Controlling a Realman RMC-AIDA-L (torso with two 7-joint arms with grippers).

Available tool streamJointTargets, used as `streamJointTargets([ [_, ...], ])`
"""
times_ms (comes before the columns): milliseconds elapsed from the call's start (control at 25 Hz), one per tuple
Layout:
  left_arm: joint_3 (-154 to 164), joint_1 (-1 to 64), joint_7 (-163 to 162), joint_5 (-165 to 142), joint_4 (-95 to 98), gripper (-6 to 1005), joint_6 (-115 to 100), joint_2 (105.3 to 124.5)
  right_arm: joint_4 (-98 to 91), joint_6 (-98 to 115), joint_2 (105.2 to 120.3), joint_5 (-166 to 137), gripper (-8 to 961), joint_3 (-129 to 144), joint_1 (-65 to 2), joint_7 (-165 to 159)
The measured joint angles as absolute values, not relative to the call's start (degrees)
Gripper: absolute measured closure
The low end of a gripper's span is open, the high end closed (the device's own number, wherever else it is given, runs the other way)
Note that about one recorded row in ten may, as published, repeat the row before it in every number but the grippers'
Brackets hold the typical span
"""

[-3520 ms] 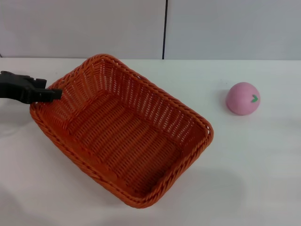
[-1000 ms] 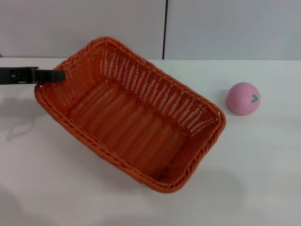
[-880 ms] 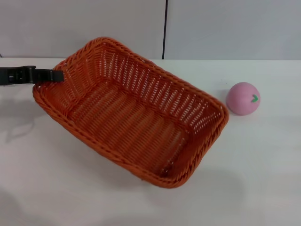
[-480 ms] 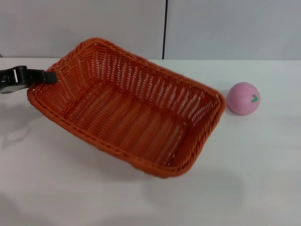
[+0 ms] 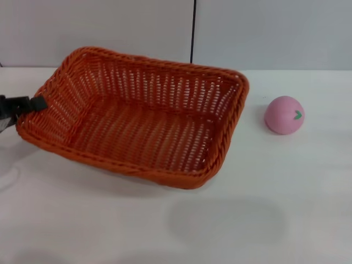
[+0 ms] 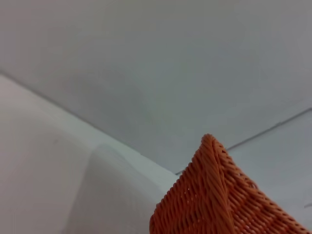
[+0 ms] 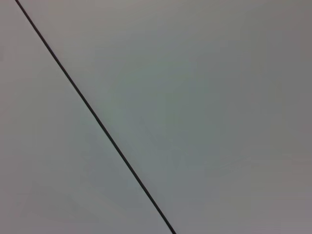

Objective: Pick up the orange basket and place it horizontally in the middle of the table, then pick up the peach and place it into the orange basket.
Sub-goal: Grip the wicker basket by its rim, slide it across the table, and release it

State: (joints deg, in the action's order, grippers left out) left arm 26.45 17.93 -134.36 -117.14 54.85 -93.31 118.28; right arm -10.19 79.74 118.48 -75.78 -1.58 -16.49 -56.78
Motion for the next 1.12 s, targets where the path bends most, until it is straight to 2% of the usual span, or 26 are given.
streamJointTargets([
  [560,25.8,13.2,-130.4,-113.4,47.0,799,-90.9,118.18,-10.2,78.0,118.47,-76.1,331,-1.4,-18.5,-56.8],
  [1120,26.1,12.2,-127.6,-113.2,41.3,796,-90.3,118.49,-10.4,76.8,118.41,-76.1,331,-0.9,-19.0,-56.8],
])
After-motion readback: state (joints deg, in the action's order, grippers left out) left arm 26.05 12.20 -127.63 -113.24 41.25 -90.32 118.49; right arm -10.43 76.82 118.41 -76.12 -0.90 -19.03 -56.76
